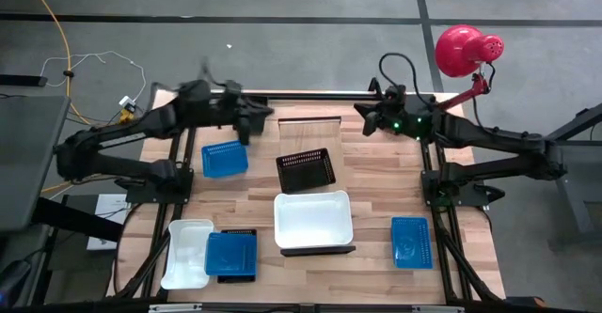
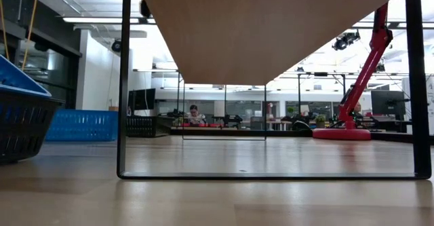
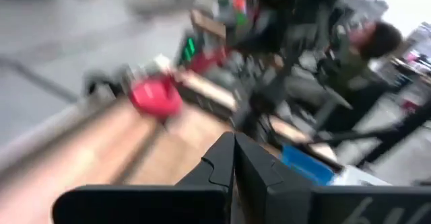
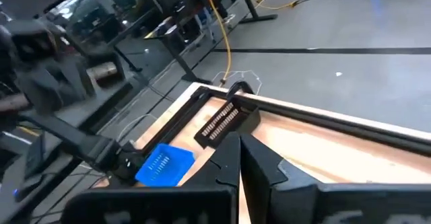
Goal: Stack baskets on shelf by color
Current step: Put the right black bin on the shelf
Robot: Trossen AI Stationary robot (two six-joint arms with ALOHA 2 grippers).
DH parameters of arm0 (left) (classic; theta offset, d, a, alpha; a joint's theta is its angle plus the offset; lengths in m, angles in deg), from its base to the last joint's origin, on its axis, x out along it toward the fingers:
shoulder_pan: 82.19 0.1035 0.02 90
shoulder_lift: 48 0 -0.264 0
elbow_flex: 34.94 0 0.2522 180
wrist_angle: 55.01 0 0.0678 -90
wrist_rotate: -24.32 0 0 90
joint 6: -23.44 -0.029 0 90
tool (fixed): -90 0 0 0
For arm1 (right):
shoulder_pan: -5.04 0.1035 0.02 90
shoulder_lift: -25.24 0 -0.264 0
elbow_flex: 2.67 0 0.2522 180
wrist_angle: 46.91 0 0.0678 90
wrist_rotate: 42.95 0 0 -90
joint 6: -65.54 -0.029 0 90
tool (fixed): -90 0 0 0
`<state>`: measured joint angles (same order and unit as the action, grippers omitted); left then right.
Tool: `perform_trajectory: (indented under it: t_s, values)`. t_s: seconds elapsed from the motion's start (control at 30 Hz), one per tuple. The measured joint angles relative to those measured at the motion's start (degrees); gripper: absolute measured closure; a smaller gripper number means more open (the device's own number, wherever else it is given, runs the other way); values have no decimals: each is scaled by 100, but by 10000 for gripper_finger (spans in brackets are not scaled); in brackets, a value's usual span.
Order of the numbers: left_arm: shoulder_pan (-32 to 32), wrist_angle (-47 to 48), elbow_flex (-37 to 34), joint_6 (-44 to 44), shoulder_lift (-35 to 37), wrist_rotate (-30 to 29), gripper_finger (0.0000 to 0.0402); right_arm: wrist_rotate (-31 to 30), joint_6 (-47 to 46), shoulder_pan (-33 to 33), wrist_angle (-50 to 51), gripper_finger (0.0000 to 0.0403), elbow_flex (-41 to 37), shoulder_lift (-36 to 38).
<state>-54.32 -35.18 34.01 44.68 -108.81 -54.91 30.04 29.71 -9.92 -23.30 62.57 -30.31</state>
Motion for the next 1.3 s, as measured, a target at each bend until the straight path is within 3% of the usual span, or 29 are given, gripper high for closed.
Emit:
perform_trajectory:
  t_s: [0.1,0.3,0.67,0.77,1.3]
  values:
    - [-12,704,668,256,-801,453,401,-193,71,0,437,403,323,0]
    - [-254,2241,2032,269,-2194,320,401,-166,332,0,973,403,591,-1]
    - [-928,3174,3319,1073,-3697,-1129,401,97,531,0,1178,403,589,0]
    - [-1003,3365,3451,1279,-3926,-1398,401,178,585,0,1178,403,586,0]
    - [-1569,3345,3491,1776,-3994,-1647,401,379,628,0,1173,403,582,7]
